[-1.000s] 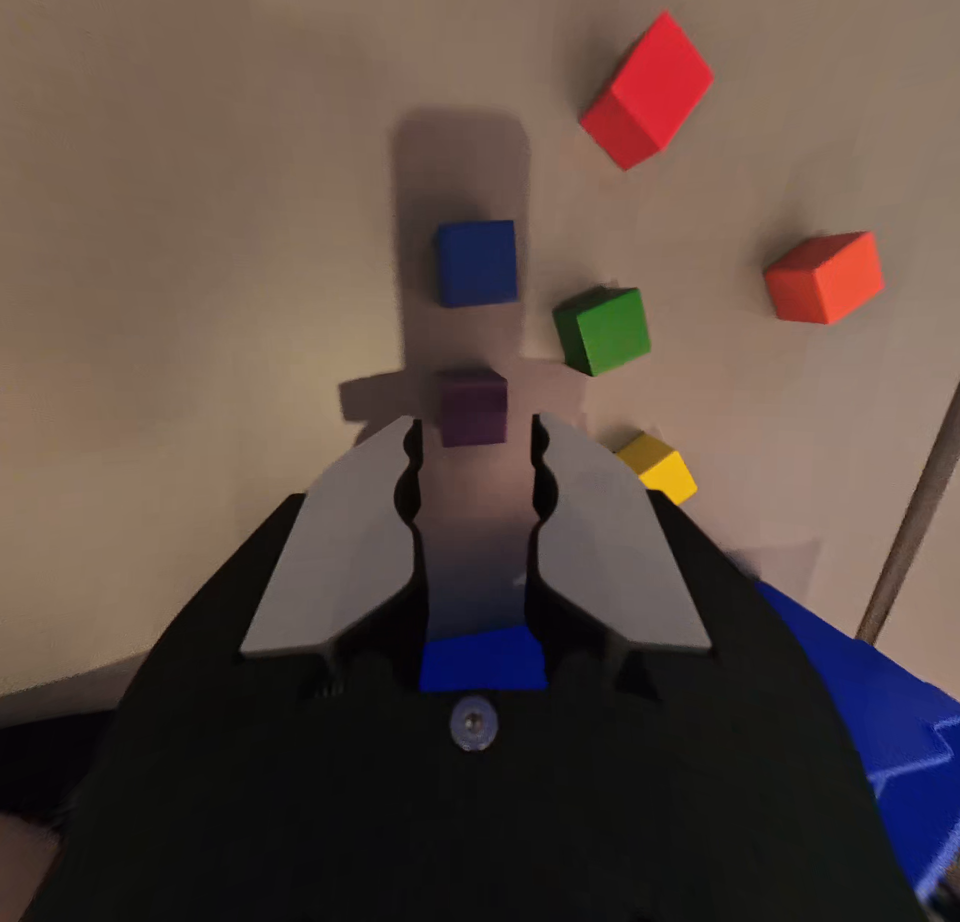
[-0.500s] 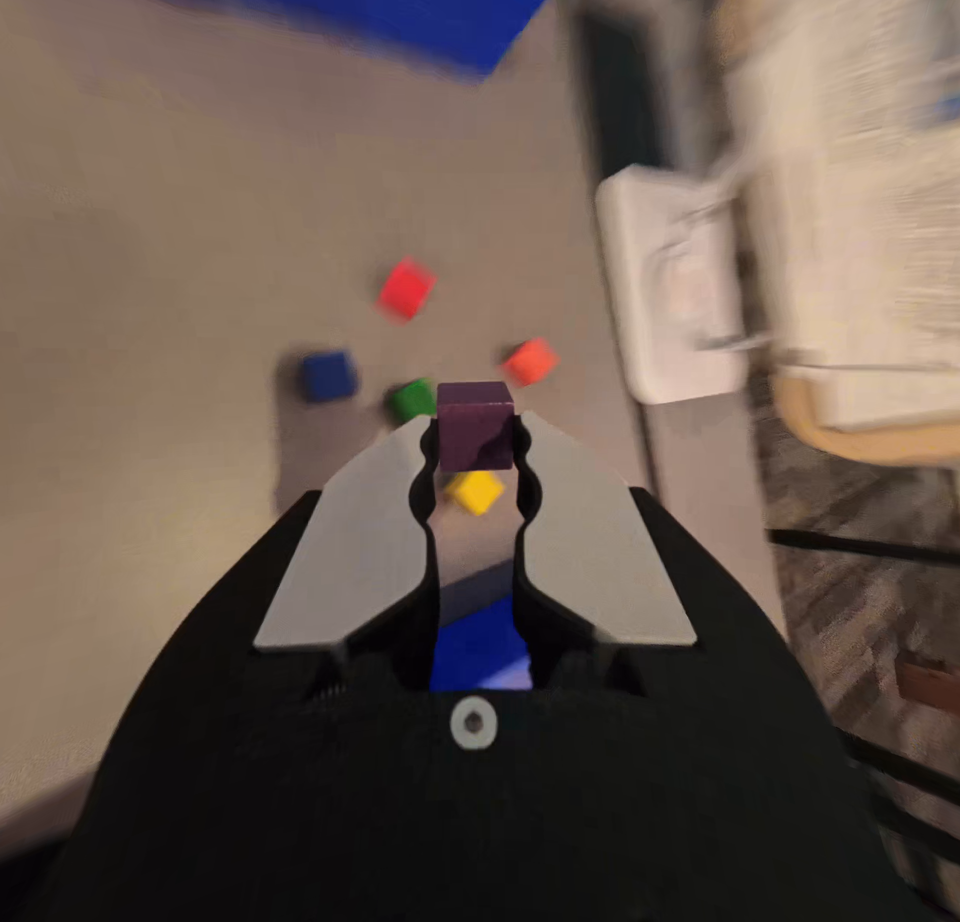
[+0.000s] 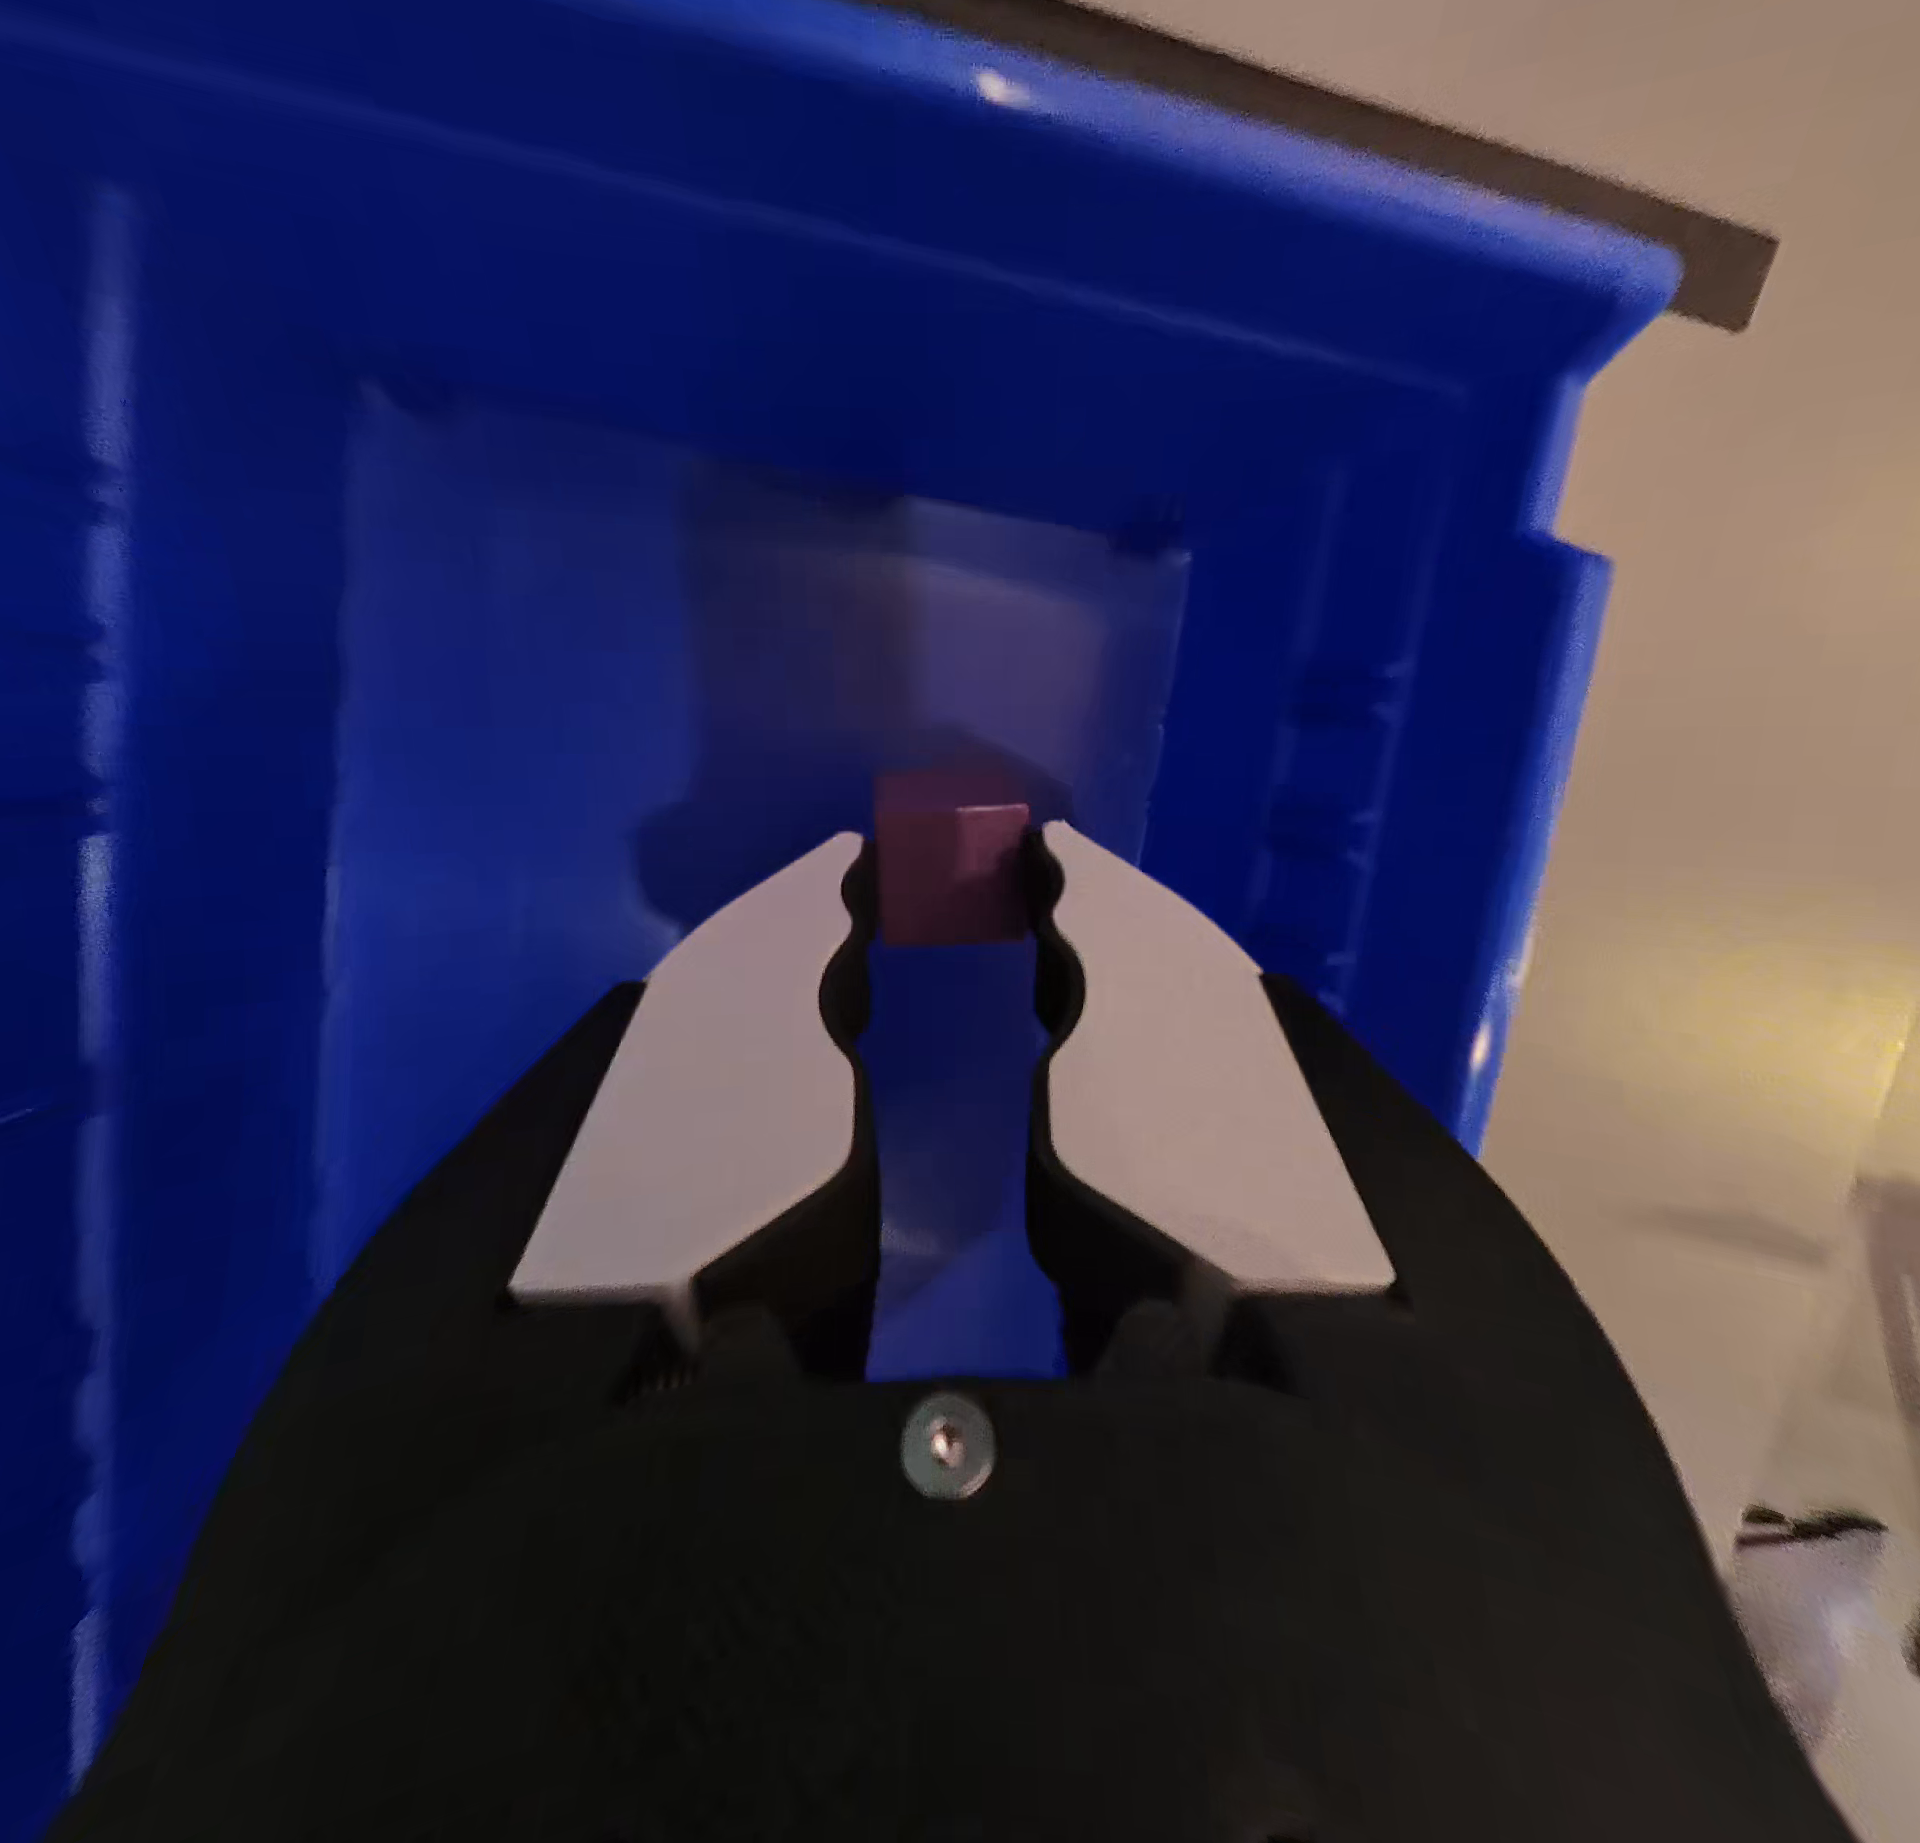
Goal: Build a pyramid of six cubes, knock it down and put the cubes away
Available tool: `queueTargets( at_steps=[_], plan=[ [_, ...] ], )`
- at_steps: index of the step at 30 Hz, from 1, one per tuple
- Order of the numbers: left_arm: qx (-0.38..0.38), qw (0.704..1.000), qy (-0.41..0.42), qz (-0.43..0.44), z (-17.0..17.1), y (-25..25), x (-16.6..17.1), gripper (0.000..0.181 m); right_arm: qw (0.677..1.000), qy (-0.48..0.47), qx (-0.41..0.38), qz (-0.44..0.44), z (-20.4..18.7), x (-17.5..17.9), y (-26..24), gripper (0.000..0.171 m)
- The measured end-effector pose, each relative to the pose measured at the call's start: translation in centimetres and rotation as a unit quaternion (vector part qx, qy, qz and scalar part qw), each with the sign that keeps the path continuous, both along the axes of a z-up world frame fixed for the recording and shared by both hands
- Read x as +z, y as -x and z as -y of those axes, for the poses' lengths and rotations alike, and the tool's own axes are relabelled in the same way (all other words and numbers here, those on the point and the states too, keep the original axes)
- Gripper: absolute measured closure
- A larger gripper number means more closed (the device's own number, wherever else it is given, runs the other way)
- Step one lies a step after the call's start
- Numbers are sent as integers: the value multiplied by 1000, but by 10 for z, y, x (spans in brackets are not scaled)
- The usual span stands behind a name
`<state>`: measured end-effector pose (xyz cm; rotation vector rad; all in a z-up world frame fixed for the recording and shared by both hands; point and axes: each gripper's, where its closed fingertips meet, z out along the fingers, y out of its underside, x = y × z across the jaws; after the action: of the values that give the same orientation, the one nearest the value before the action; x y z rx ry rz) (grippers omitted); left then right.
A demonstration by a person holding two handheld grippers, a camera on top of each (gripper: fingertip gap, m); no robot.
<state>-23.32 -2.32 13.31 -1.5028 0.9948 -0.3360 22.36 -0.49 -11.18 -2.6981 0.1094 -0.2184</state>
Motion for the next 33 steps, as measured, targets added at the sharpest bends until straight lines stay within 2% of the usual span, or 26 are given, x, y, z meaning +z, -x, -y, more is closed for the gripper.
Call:
queueTargets(
  at_steps=[6,9,12,14,17,19,21,23,25,29,33],
  plan=[
    [-6,1000,3,-8,1,-6,-5,125,998,54,-25,14,4,-31,-11,142],
    [-8,1000,2,-18,0,-9,-8,125,998,46,-31,17,2,-34,-17,141],
    [-11,1000,6,-24,0,-12,-12,125,999,22,-24,-9,-2,-25,-12,129],
    [-10,1000,6,-29,0,-13,-14,125,1000,-2,-24,-4,-1,-2,-10,121],
    [-8,1000,2,-30,1,-12,-12,124,992,-123,22,10,-11,71,20,119],
    [-9,1000,-1,-29,2,-12,-11,125,969,-226,101,-17,-20,123,75,123],
    [-10,1000,-1,-30,2,-13,-12,125,937,-282,194,-64,-22,146,145,129],
    [-11,999,1,-35,2,-14,-15,125,932,-240,251,-102,-22,127,200,129],
    [-11,999,3,-43,2,-16,-18,125,945,-167,272,-76,-28,89,226,125],
    [-15,999,1,-52,4,-19,-21,125,967,-56,248,15,-38,22,224,119],
    [-21,998,2,-60,5,-23,-24,125,974,-8,221,49,-43,-5,214,115]
  ],
)
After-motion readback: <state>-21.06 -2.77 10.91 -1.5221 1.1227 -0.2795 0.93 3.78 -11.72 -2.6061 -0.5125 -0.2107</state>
